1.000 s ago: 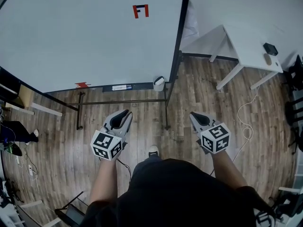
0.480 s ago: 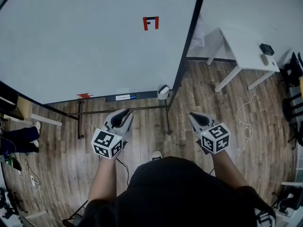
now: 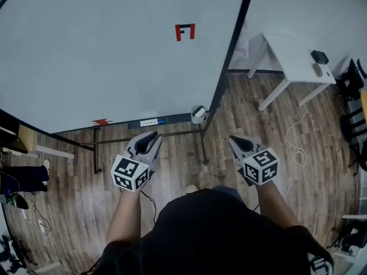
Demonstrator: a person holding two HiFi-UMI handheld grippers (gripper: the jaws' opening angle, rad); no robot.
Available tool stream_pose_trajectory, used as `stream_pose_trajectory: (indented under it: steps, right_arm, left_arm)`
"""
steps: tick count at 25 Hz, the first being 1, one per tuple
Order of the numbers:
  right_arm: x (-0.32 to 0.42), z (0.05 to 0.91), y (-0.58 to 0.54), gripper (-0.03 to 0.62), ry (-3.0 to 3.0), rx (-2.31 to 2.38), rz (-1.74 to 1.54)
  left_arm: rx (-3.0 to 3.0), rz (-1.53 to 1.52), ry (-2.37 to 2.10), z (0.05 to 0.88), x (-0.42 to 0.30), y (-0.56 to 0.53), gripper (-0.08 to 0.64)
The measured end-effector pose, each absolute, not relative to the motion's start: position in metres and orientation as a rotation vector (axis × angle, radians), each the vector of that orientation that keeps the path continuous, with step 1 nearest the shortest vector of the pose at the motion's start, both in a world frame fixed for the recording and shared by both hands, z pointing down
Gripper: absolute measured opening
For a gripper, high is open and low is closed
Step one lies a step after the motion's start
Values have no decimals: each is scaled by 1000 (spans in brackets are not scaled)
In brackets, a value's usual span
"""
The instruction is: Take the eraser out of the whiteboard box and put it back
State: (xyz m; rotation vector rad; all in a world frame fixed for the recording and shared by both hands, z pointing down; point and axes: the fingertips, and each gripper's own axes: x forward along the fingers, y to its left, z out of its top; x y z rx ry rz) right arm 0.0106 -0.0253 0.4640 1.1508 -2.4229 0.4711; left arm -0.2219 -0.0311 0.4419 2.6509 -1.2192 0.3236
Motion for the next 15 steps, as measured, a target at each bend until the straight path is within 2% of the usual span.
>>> stream_pose_trajectory:
  steps: [15]
  right_arm:
    - [35, 476, -54, -6, -2426, 1136, 506]
  left_arm:
    - [2646, 362, -1217, 447, -193, -59, 66]
